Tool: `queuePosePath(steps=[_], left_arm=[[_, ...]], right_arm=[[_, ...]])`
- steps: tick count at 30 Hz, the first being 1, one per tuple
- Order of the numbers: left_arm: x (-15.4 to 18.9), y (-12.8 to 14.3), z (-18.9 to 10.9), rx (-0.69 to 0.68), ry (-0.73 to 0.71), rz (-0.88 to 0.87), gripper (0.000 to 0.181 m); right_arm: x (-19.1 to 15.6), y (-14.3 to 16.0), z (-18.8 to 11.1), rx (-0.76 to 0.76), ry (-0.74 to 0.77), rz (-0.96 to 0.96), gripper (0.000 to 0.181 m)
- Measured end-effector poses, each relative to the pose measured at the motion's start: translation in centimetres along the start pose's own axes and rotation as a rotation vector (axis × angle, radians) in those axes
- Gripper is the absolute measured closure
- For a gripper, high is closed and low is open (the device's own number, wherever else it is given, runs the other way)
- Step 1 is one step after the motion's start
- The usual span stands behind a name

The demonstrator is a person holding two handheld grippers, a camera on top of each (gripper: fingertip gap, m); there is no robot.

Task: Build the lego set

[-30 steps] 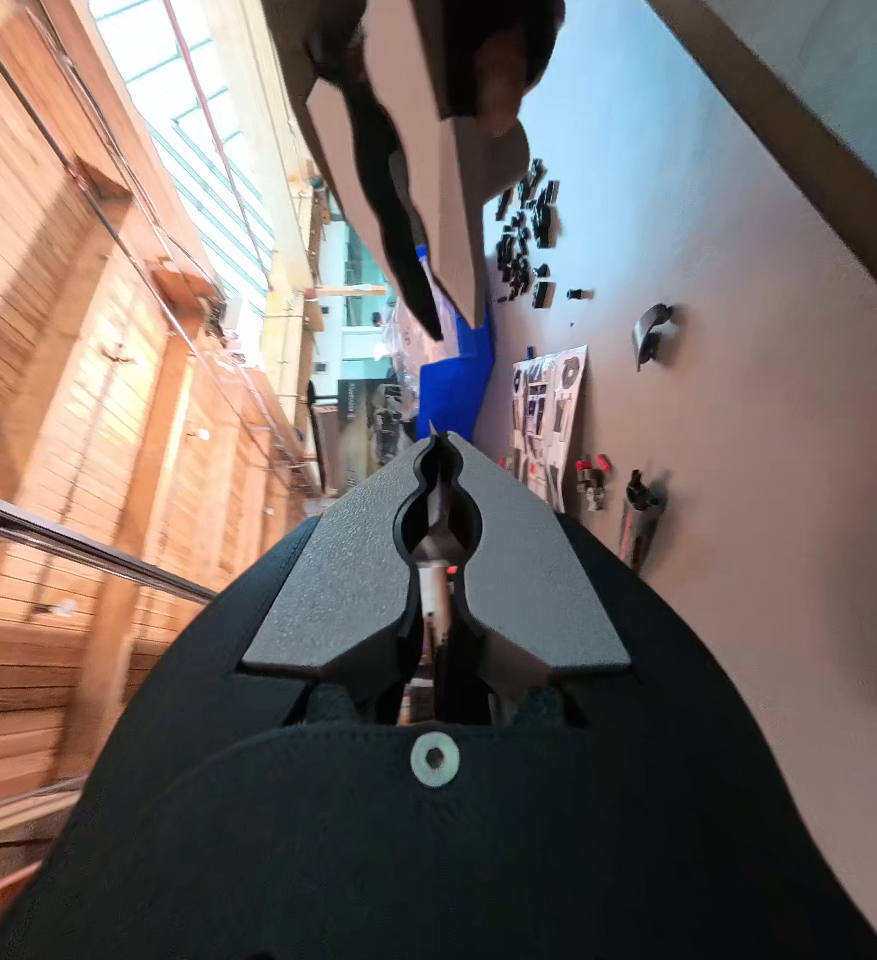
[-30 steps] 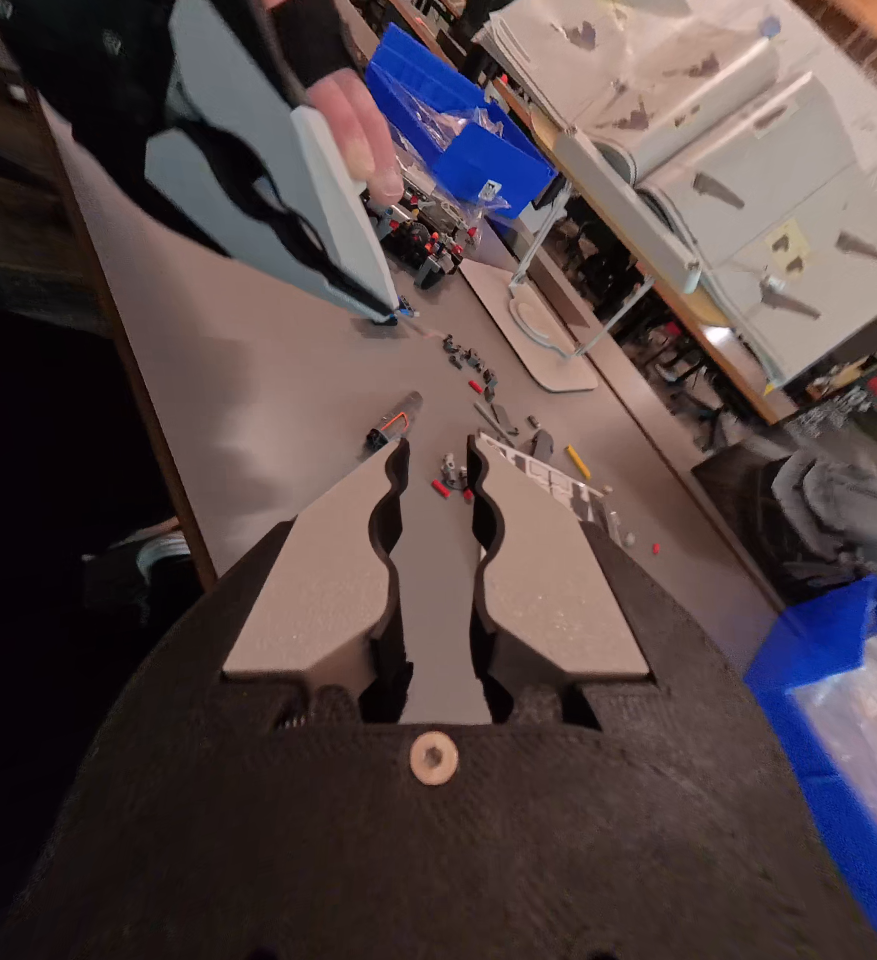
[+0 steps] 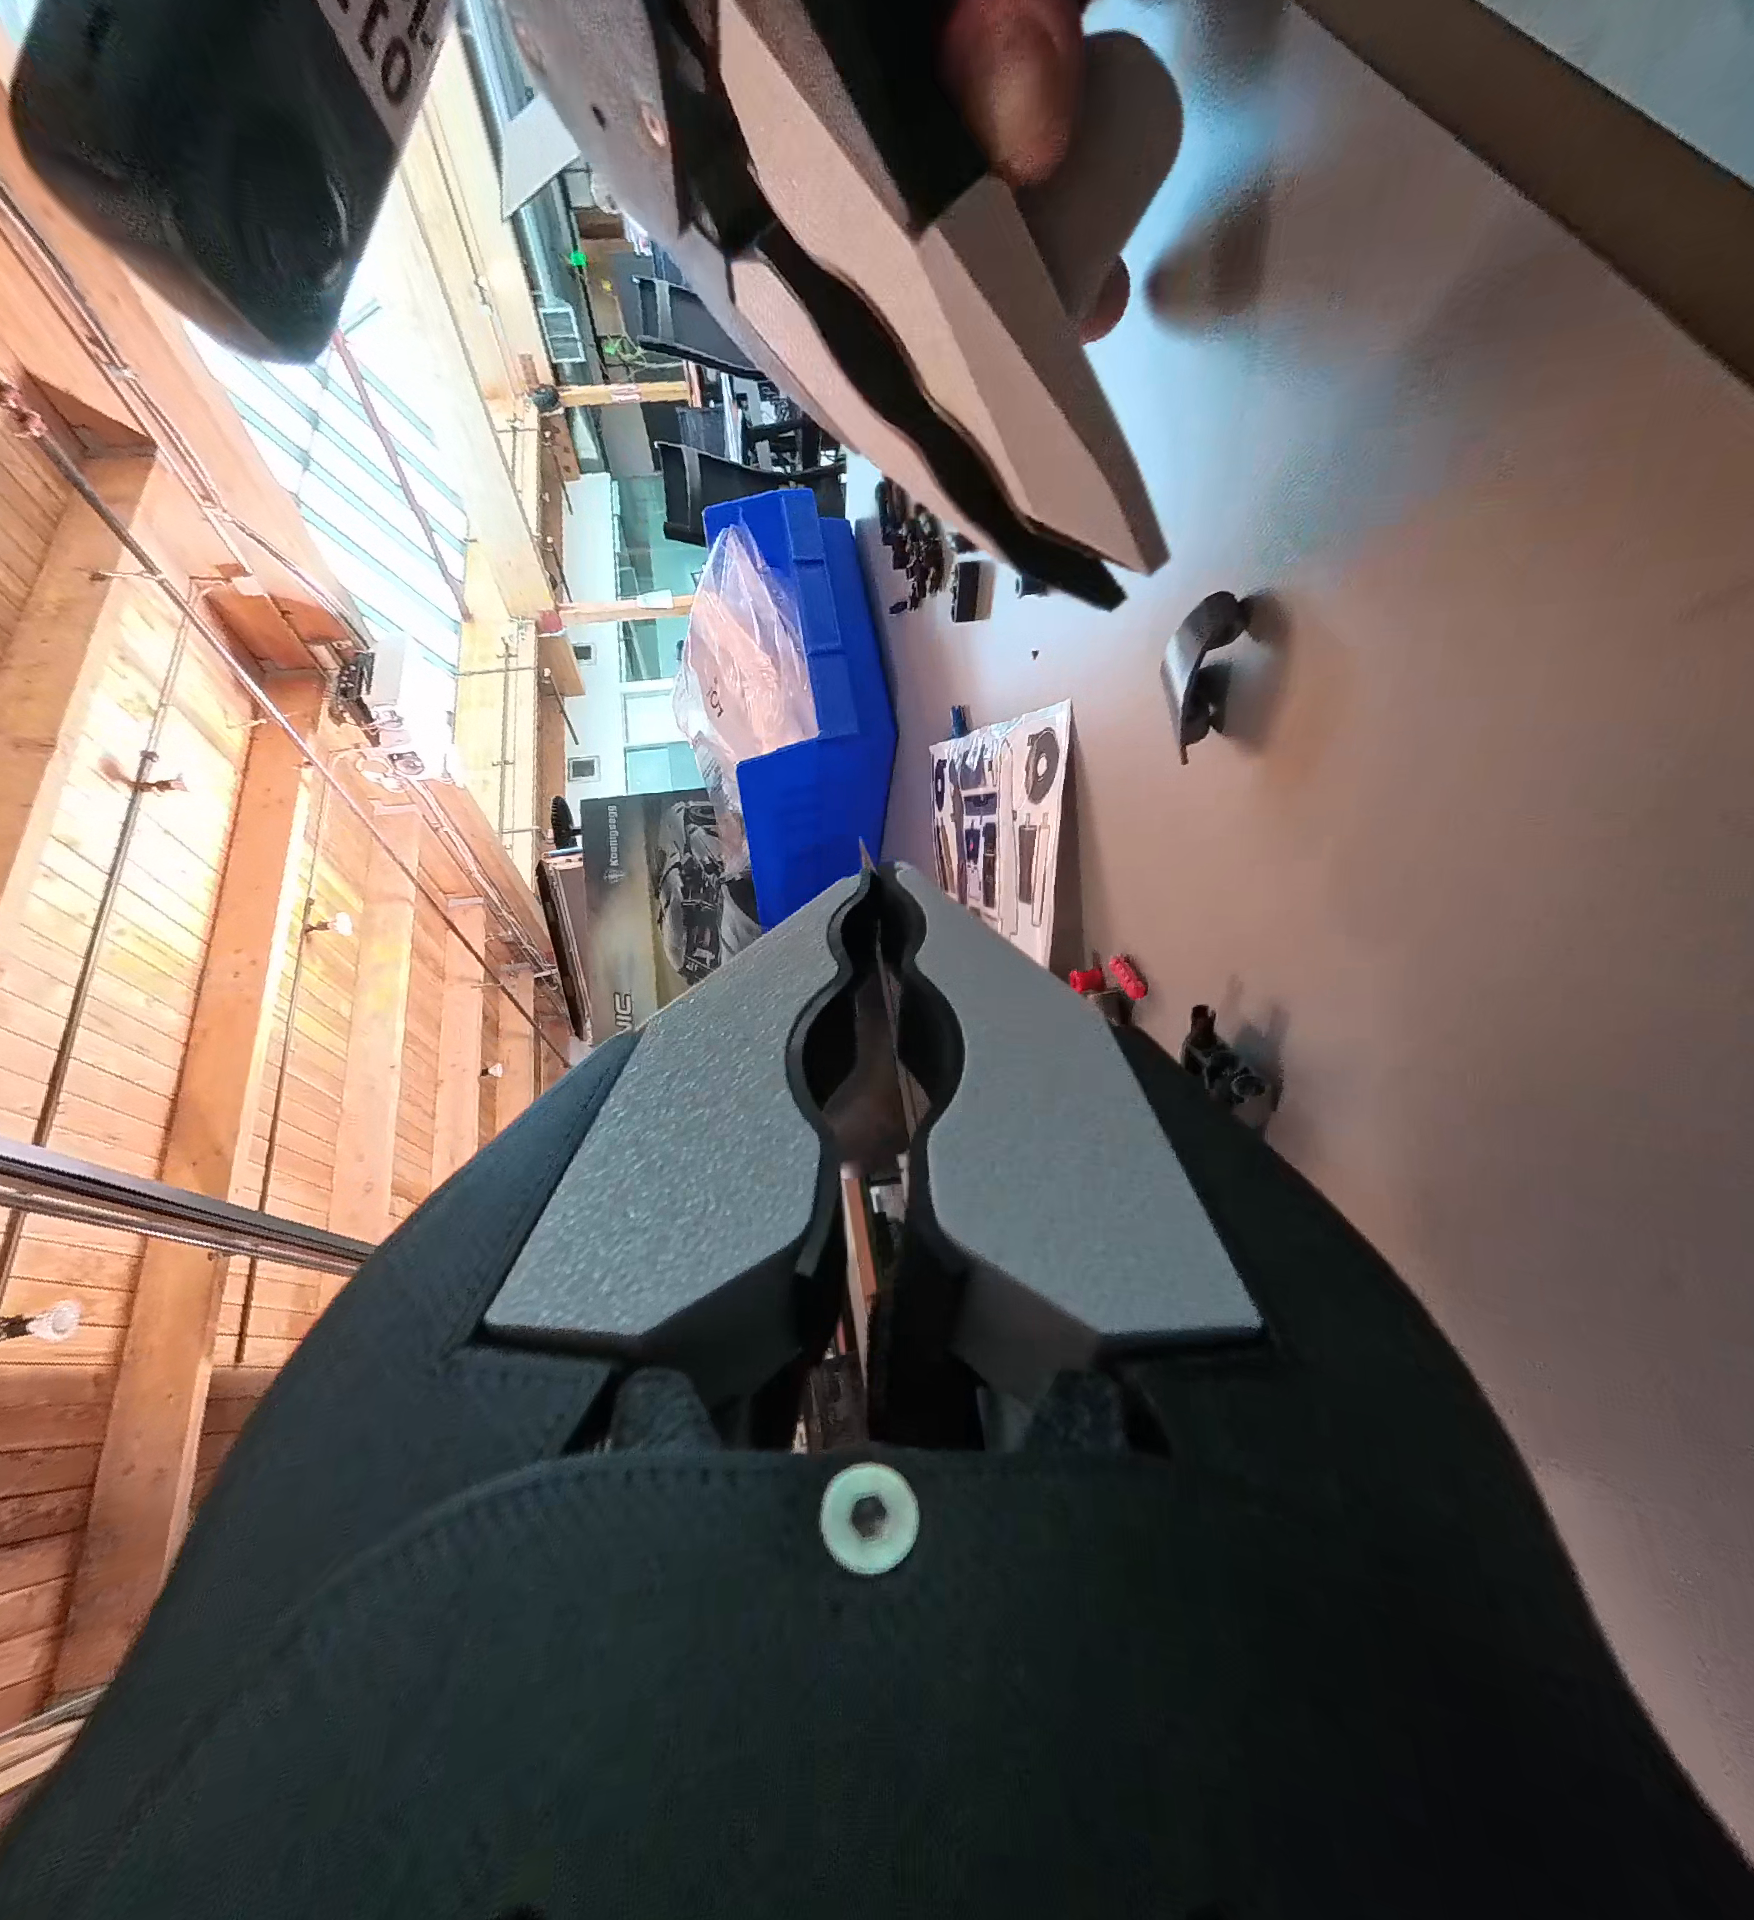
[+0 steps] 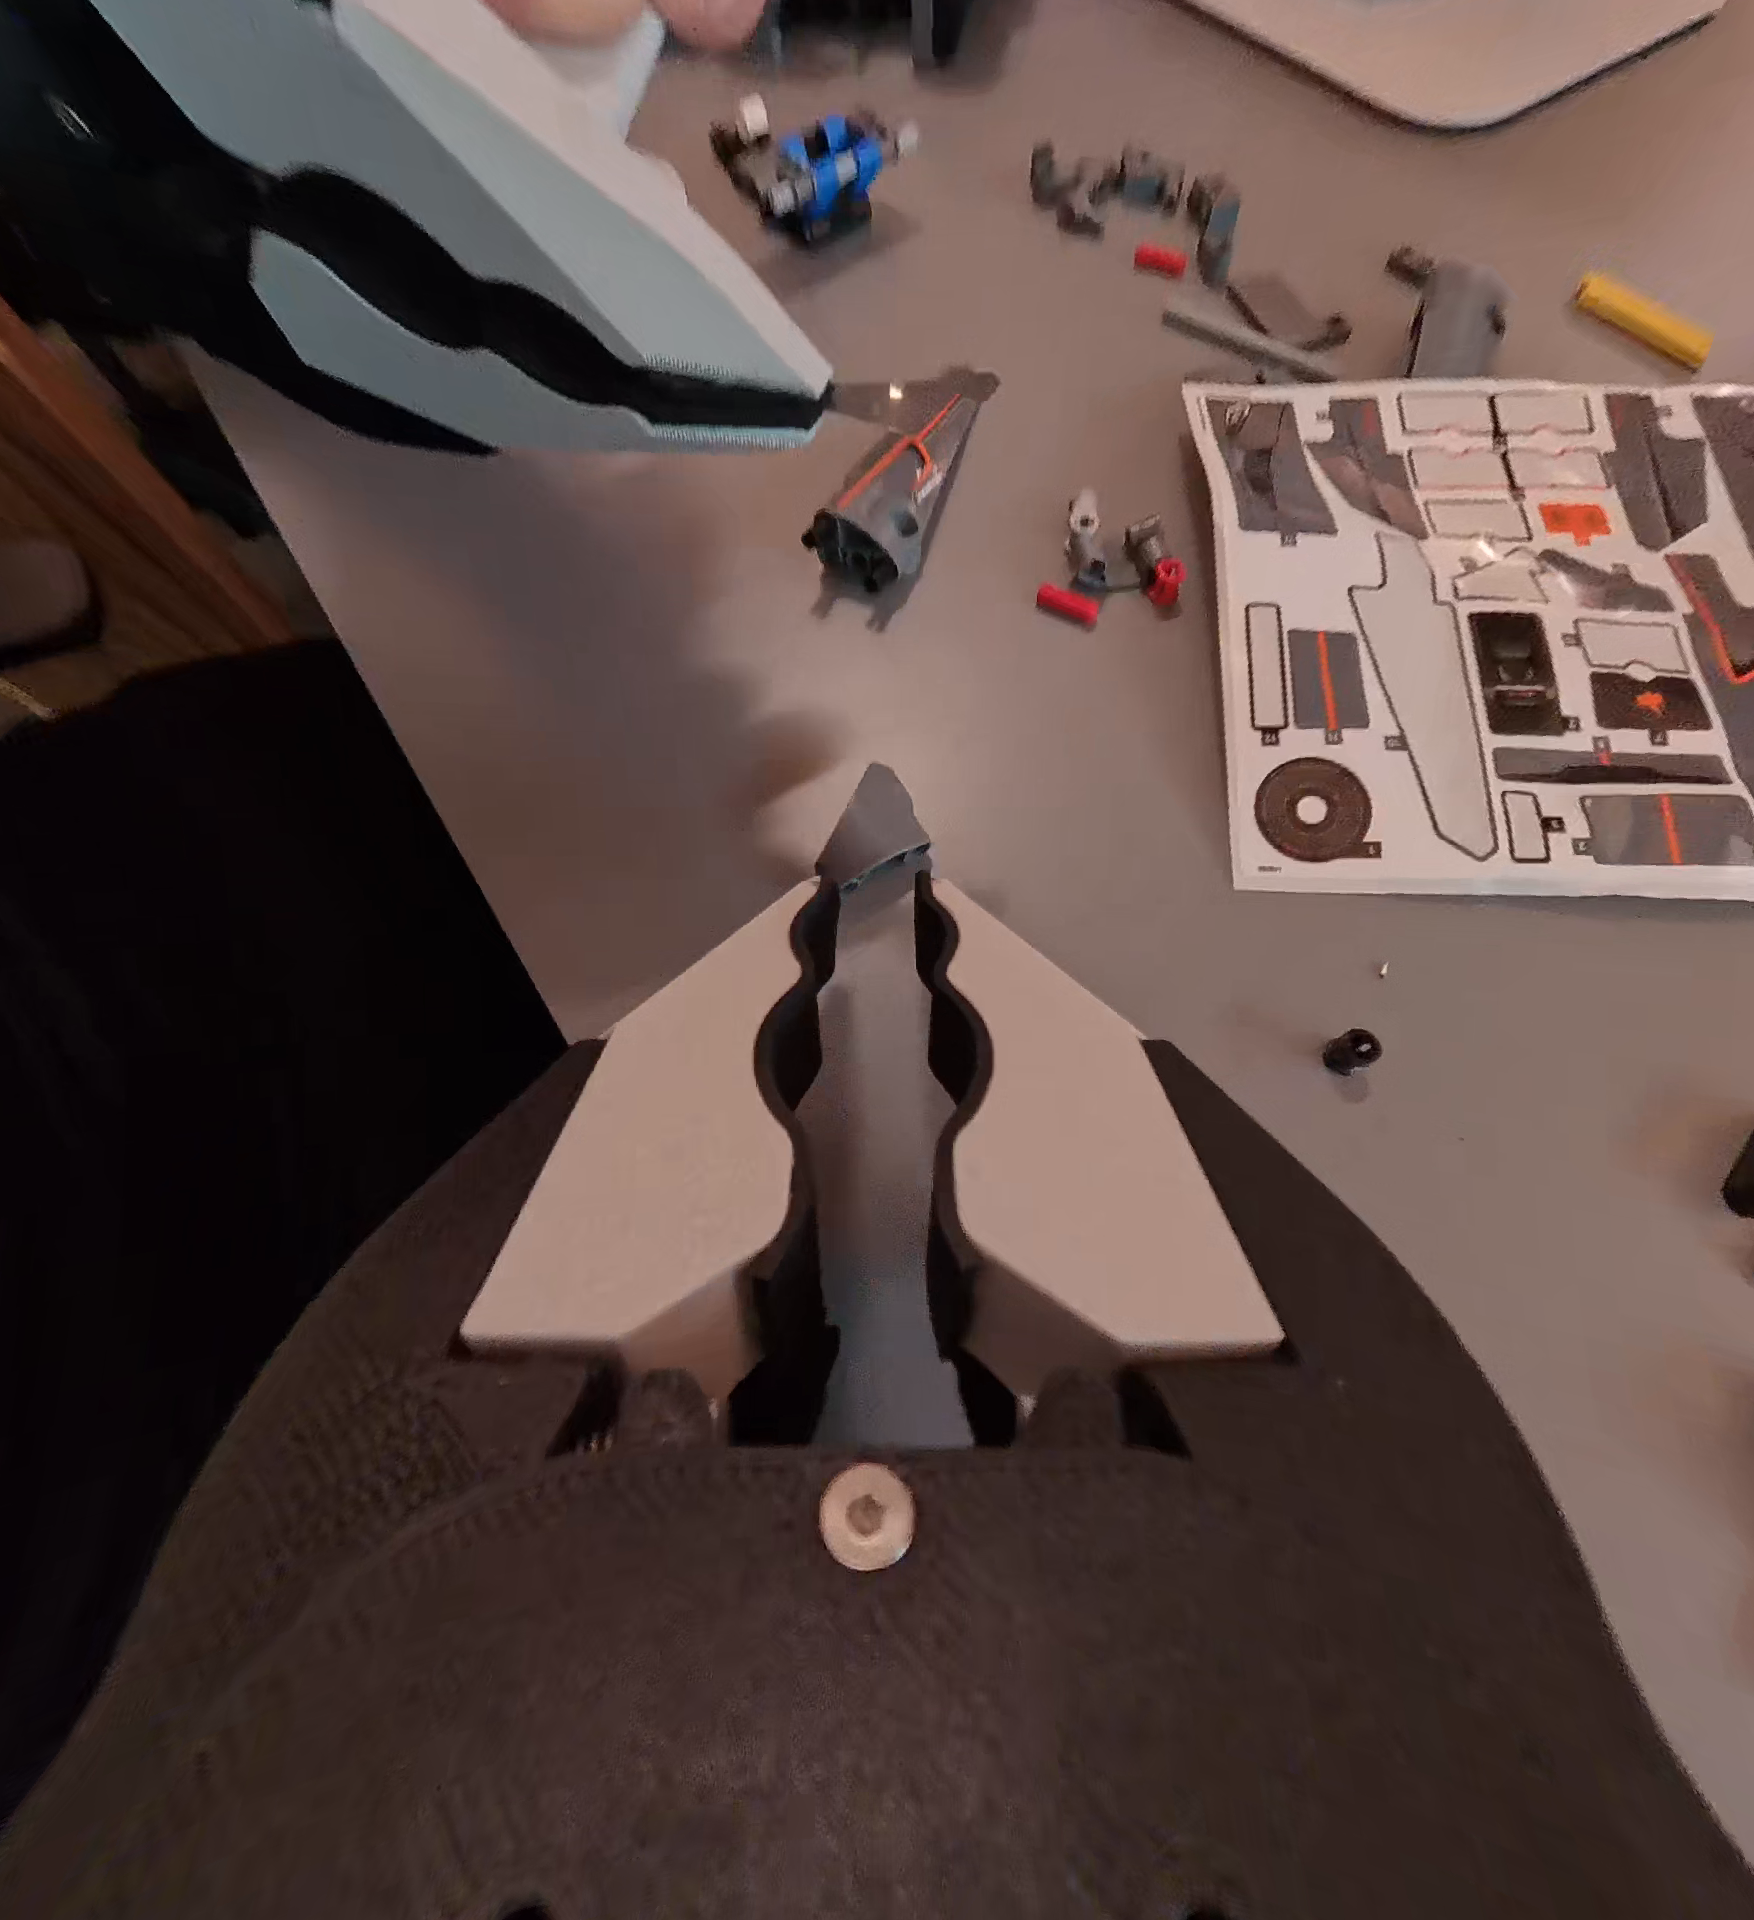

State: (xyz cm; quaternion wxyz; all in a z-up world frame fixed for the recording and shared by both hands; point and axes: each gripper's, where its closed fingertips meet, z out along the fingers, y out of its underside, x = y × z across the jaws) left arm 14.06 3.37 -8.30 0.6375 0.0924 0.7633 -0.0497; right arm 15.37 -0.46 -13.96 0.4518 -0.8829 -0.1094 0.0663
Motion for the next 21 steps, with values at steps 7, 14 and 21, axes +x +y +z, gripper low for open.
queuePosePath(steps=[7, 14, 21], left_arm=[[0.8, -0.1, 0.4, 0.005, 0.017, -0.015, 0.181], [1.3, -0.2, 0.7, 0.013, 0.035, -0.035, 0.181], [1.5, -0.1, 1.1, 0.01, 0.044, -0.043, 0.181]], right_arm=[[-2.6, -0.7, 1.5, -0.019, -0.094, -0.045, 0.172], [-0.9, 0.0, -0.2, -0.003, -0.046, -0.007, 0.174], [-2.2, -0.1, 1.9, -0.079, -0.043, -0.099, 0.176]])
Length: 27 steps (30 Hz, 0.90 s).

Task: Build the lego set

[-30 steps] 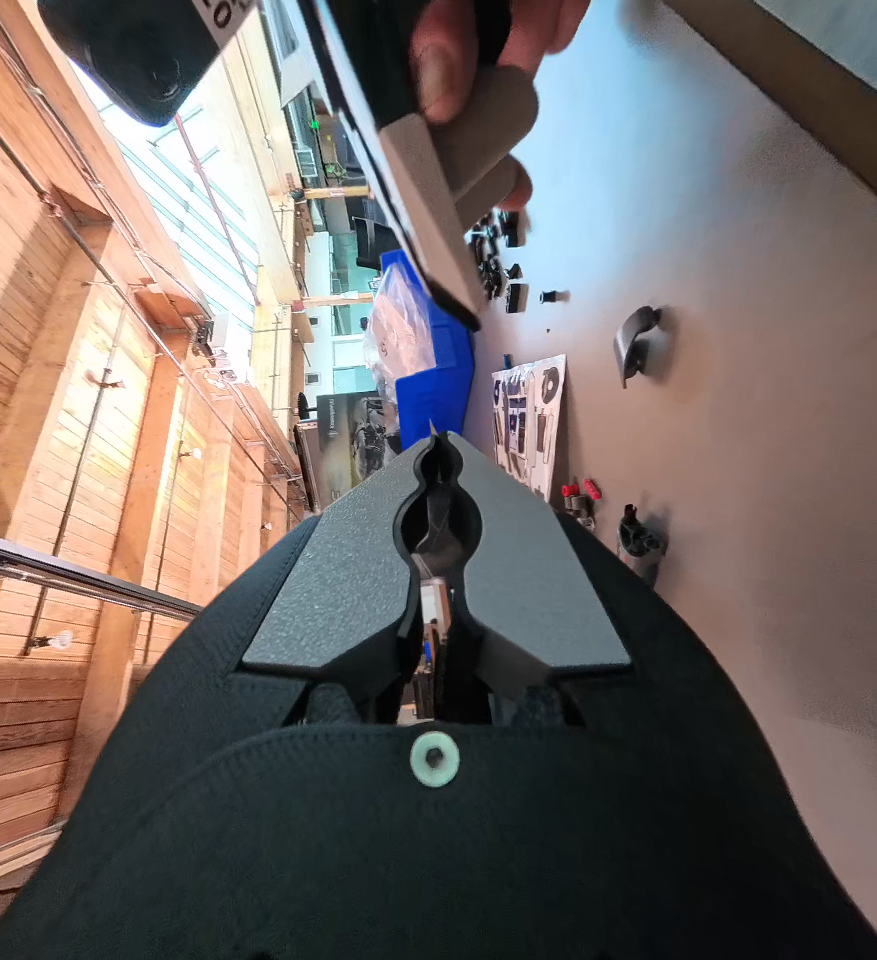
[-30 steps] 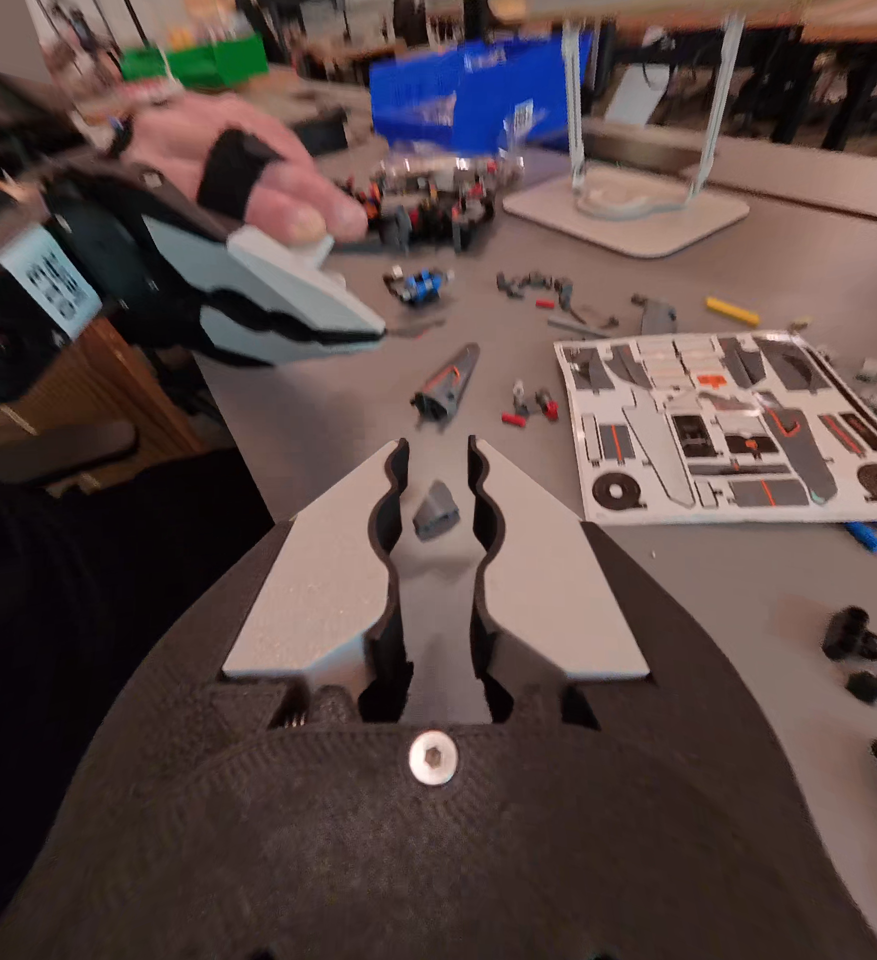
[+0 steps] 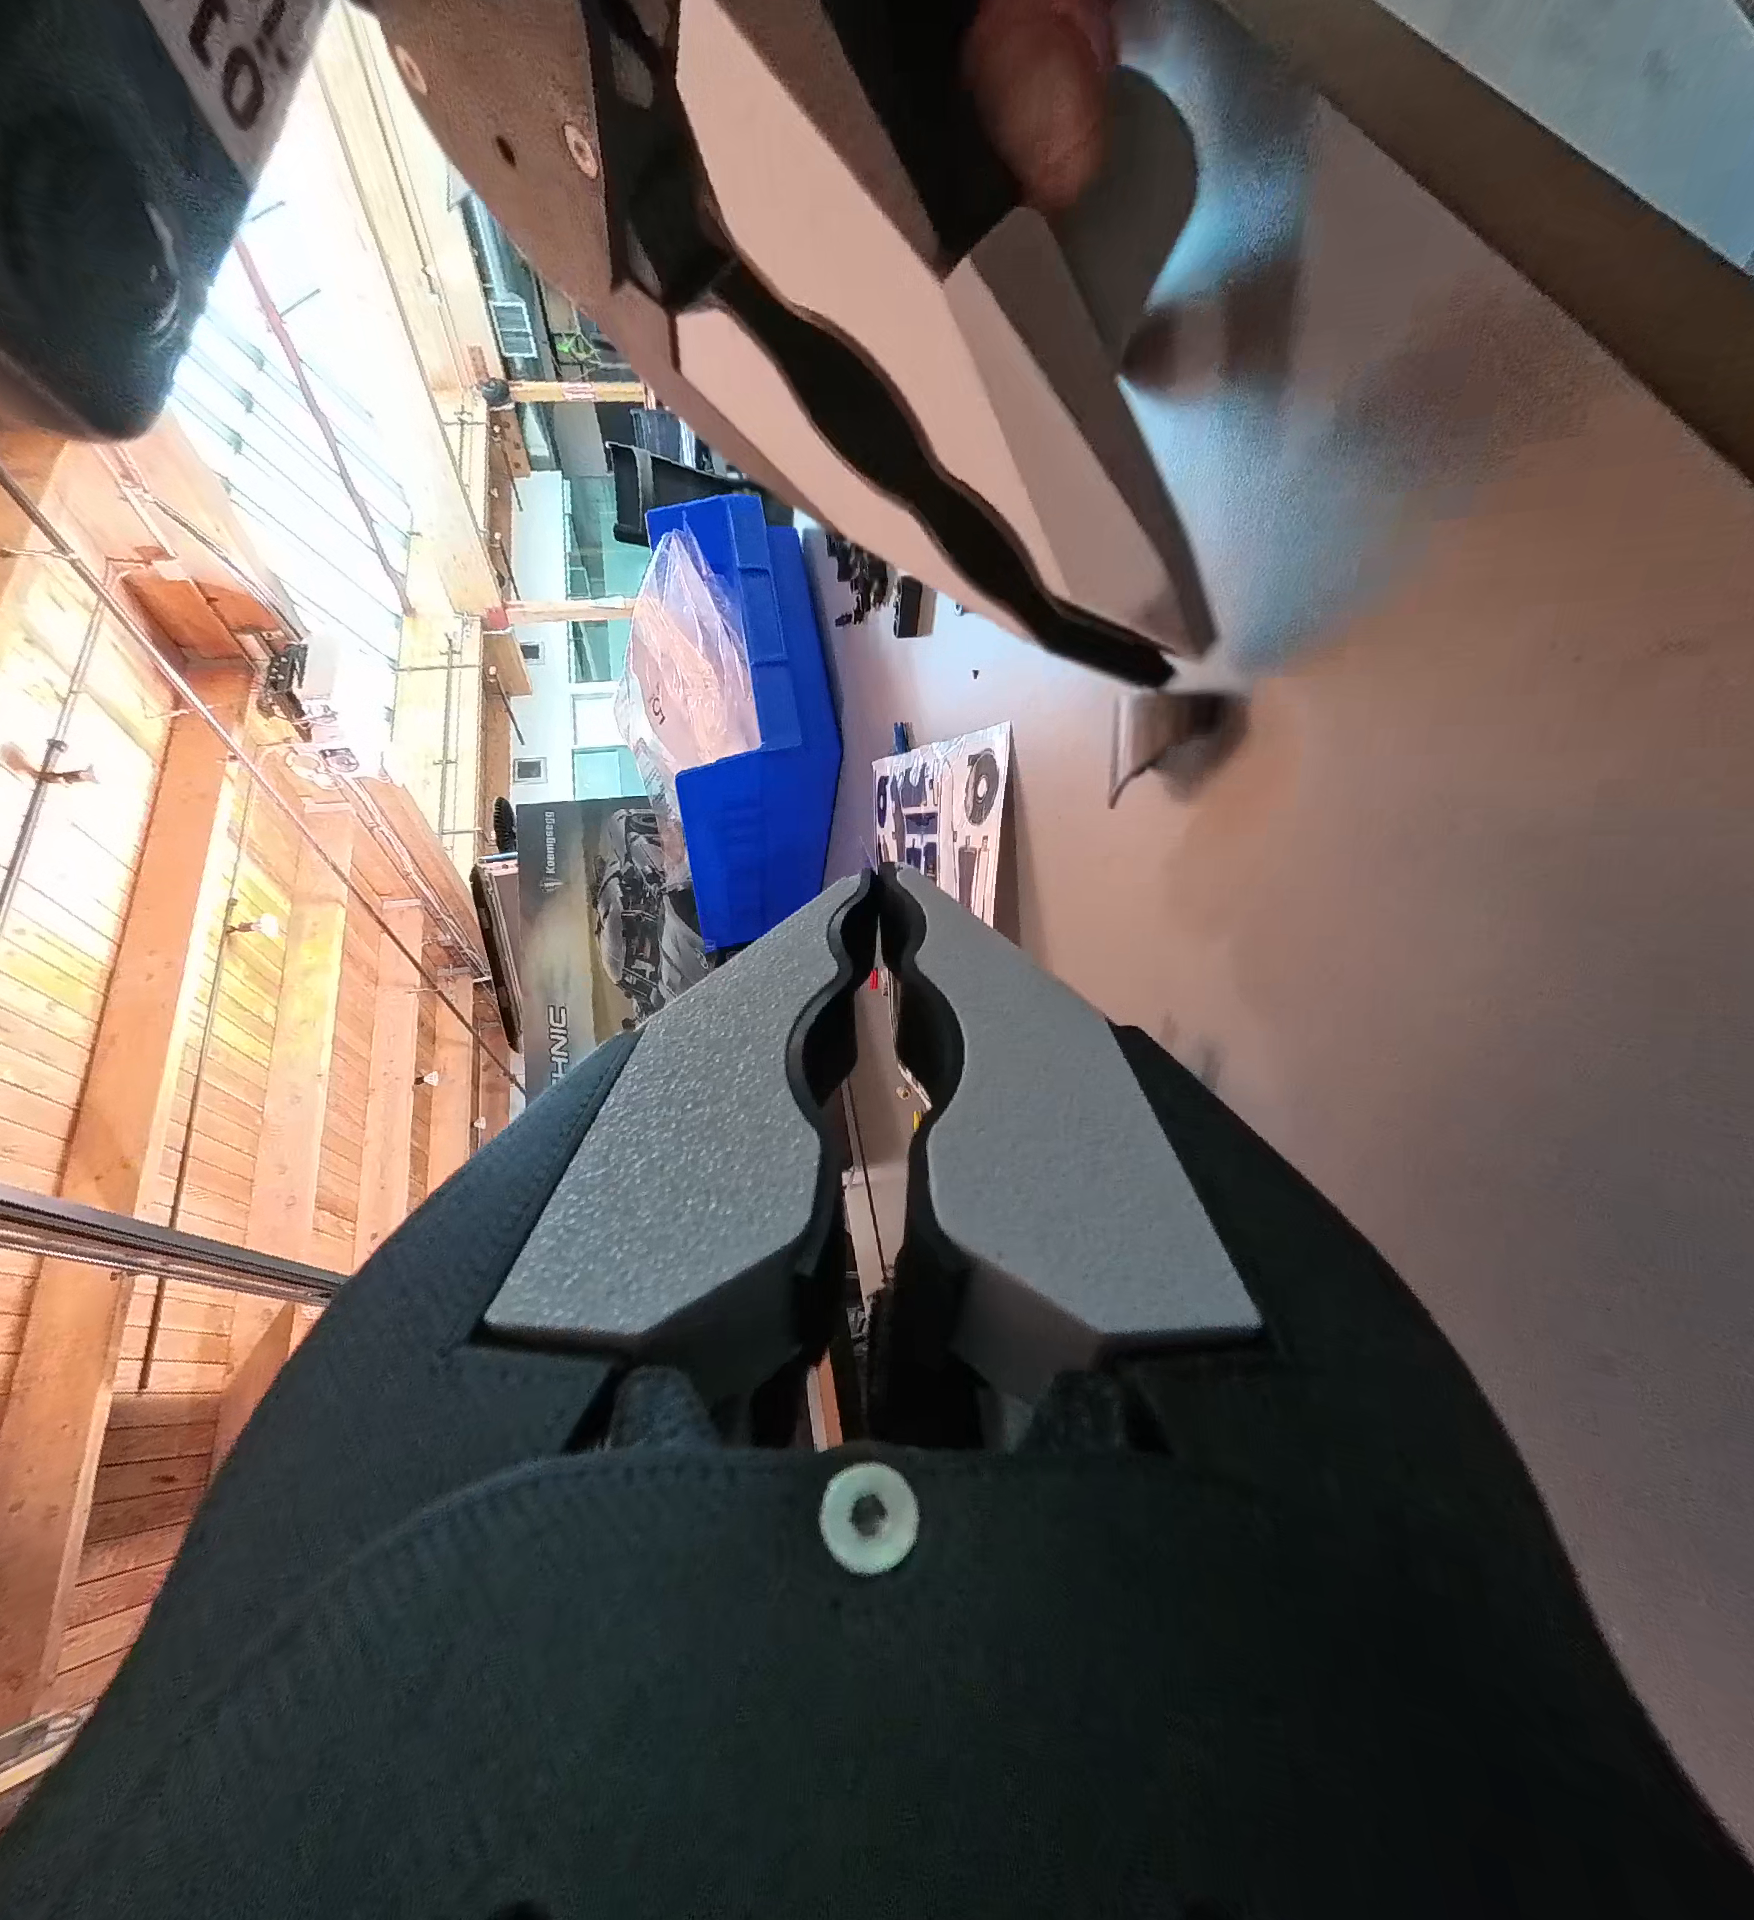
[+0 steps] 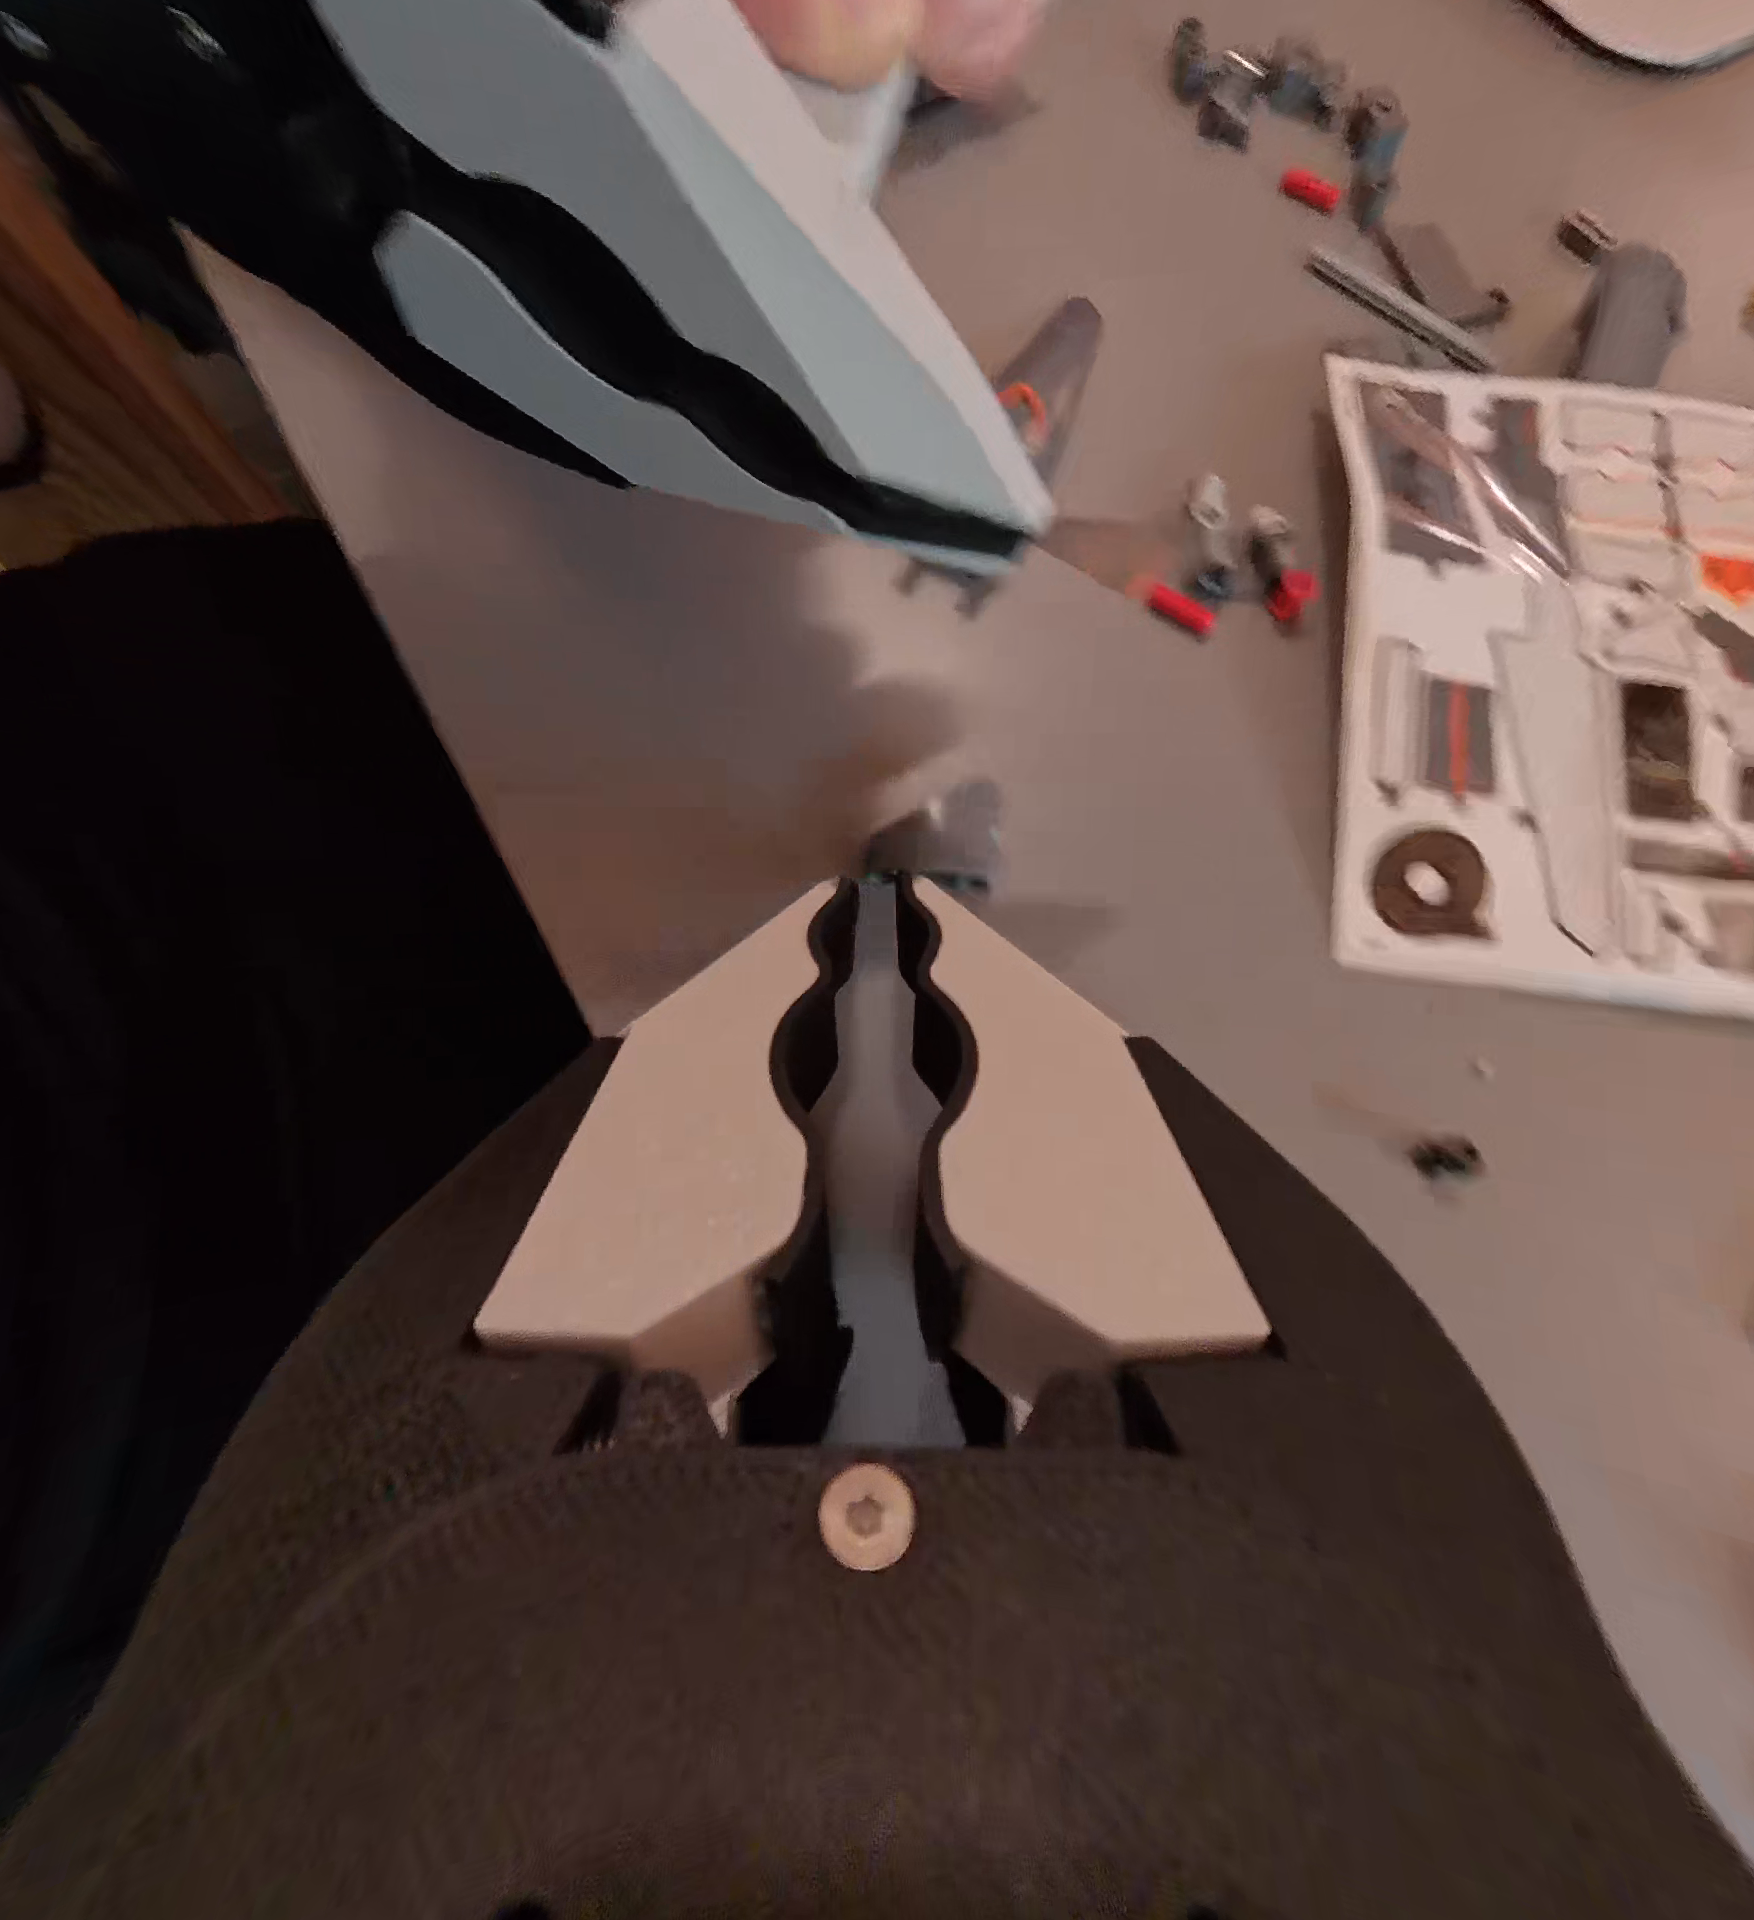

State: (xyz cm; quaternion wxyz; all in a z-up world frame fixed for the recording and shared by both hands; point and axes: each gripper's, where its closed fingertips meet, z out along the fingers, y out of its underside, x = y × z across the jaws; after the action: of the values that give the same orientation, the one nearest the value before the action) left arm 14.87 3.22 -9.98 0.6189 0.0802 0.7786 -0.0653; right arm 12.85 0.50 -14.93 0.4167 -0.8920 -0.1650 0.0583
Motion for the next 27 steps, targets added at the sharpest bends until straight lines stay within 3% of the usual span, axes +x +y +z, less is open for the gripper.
queuePosePath(steps=[4, 11, 16, 19, 27], left_arm=[[0.1, 0.2, -0.1, -0.002, 0.0, -0.006, 0.181], [-0.2, -0.4, -0.6, 0.046, -0.041, 0.011, 0.181], [-0.4, -1.1, -0.6, 0.054, -0.082, 0.075, 0.181], [-0.2, -1.2, -0.5, 0.053, -0.088, 0.098, 0.181], [-0.3, -0.9, -0.4, 0.038, -0.091, 0.106, 0.181]], right_arm=[[-1.8, -1.8, 0.5, 0.065, -0.096, -0.009, 0.176], [1.7, -2.7, -3.5, 0.235, -0.058, 0.139, 0.173], [2.7, -4.2, -3.9, 0.387, -0.17, 0.33, 0.165], [2.6, -4.8, -3.6, 0.415, -0.24, 0.399, 0.161], [3.1, -4.8, -3.3, 0.388, -0.235, 0.394, 0.159]])
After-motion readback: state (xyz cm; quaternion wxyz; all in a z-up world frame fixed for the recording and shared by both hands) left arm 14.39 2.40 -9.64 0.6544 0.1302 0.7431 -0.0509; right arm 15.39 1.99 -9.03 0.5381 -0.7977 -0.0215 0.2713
